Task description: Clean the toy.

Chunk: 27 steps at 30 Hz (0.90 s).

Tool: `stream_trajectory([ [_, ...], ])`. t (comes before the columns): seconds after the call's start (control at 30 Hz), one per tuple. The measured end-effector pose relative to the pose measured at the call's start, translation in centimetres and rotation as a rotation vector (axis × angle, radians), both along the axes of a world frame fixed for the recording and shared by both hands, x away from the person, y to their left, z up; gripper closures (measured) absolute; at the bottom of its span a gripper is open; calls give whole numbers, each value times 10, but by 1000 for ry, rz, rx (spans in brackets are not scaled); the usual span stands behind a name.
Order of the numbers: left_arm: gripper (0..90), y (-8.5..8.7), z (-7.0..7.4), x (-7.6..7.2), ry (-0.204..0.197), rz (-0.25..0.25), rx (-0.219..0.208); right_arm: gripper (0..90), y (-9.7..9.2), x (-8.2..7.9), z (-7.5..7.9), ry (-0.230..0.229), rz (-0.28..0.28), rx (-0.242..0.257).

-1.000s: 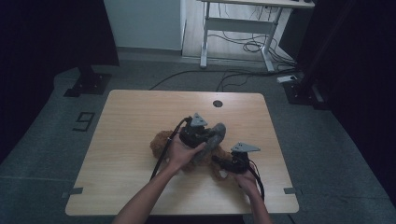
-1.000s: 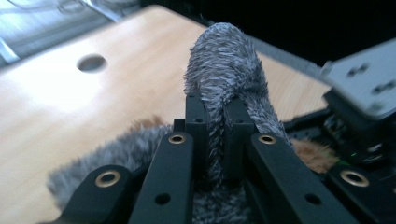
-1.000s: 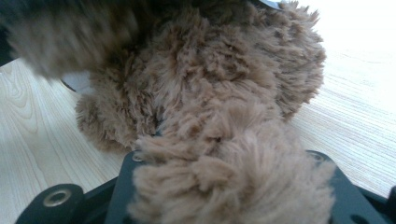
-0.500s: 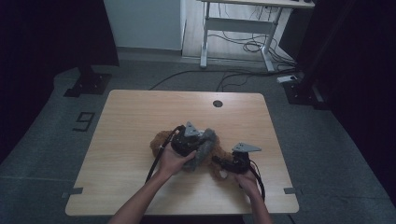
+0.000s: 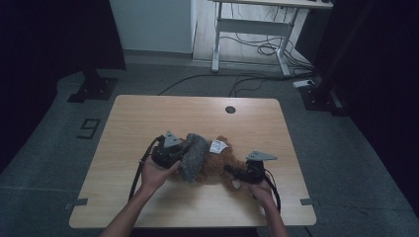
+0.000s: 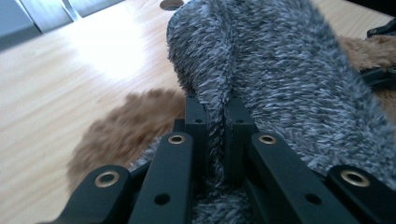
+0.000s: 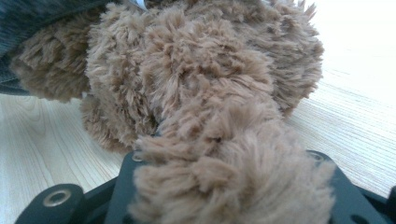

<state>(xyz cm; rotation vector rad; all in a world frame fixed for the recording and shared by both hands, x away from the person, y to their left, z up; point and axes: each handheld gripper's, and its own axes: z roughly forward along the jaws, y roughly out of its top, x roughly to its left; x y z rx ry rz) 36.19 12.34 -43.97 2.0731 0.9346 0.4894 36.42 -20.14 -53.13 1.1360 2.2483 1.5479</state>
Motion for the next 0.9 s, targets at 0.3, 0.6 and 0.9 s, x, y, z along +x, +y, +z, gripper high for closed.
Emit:
stream_trajectory([
  [0.3,826,-33,46,-3,-68,-87,-66,593,-1,1,0,2,-4,7],
  [0.6,825,-125,42,8,-18,-228,-43,593,-1,1,0,-3,2,4],
  [0.9,826,-134,-9,23,77,-209,14,590,0,-1,0,-5,3,-4],
])
